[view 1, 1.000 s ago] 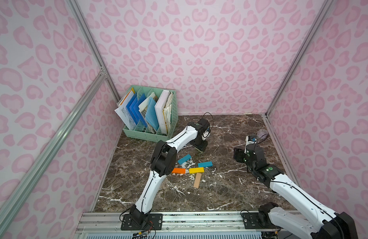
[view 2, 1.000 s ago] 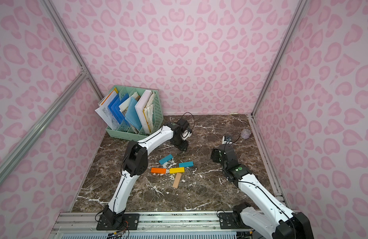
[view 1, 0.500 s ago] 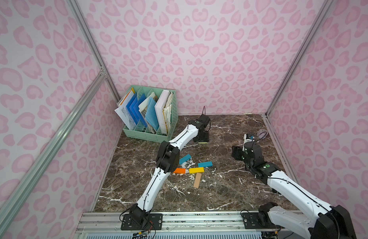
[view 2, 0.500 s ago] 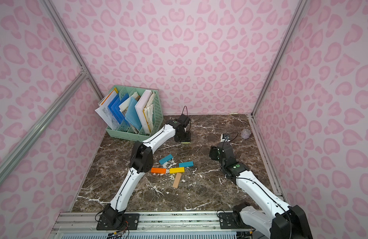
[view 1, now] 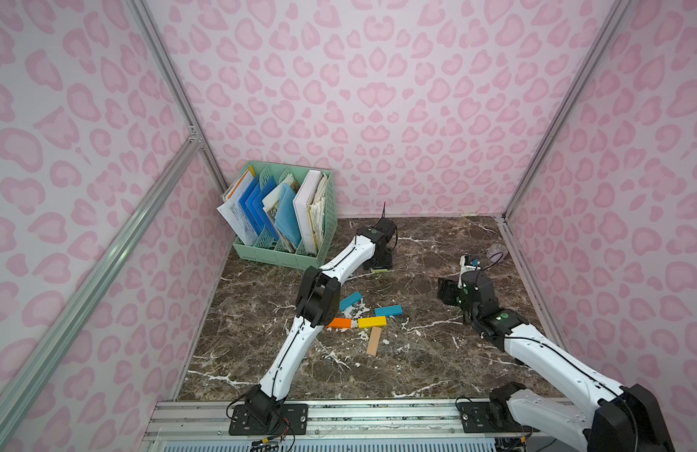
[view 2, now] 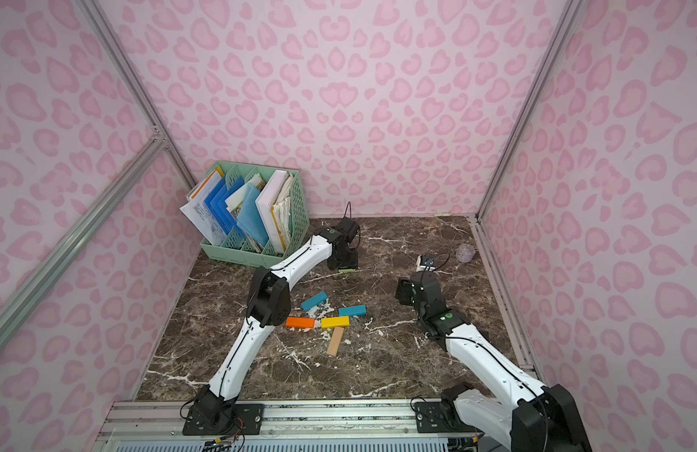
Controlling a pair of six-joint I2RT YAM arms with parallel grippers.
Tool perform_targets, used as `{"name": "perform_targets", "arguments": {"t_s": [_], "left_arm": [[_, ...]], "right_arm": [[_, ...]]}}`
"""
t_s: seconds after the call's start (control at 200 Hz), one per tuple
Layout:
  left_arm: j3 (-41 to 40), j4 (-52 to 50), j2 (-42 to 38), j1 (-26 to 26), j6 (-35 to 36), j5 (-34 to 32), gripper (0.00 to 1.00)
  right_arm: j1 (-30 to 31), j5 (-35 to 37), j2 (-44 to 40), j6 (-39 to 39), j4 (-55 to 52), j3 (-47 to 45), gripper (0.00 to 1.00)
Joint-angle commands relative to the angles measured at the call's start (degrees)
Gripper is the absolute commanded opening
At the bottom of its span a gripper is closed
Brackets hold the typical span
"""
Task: Assemble a giraffe with building blocks
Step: Place the building block at the center of the board, then assemble the building block at the center of the board.
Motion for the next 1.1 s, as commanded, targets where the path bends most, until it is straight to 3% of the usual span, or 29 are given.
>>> {"name": "perform_targets", "arguments": {"t_s": [0.0, 0.15, 0.45, 0.505, 0.625, 0.69, 0.86, 0.965, 1.095], "left_arm": [[0.2, -2.2, 0.9, 0.0, 0.0, -0.6, 0.45], [0.1, -2.1, 0.7, 0.0, 0.0, -0.8, 0.66], [-0.1, 0.0, -3.3, -1.1, -0.6, -0.1, 0.89], [-0.2, 0.4, -5.3, -1.4, -0.8, 0.5, 0.98], [-2.1, 0.5, -12.7, -1.4, -1.3, 2.3, 0.98], [-8.5, 2.9, -19.3, -1.4, -0.6, 0.9, 0.99], [-36.2, 12.4, -42.2, 2.2, -1.8, -5.8, 0.99], [-51.1, 18.8, -54.7, 4.8, 2.0, -7.9, 0.99], [-61.1, 18.2, -66.3, 6.3, 5.8, -14.4, 0.99]], "right_arm": [[-0.1, -0.4, -0.4, 0.5, 1.3, -0.4, 0.75], [0.0, -0.5, -0.9, 0.1, 1.2, -0.8, 0.77], [0.1, -0.7, -0.7, 0.1, 0.9, -1.2, 0.78], [0.4, -0.7, -0.5, 0.2, 0.9, -1.0, 0.77], [3.9, 1.9, 1.6, 0.4, -0.2, 0.6, 0.76], [7.0, 3.1, 4.7, 1.0, -1.1, 2.7, 0.76], [15.0, 2.4, 19.8, 6.3, -4.5, 14.0, 0.77], [19.4, 0.4, 32.8, 11.2, -12.4, 27.3, 0.78], [22.7, -2.4, 49.1, 22.2, -25.5, 49.1, 0.76]]}}
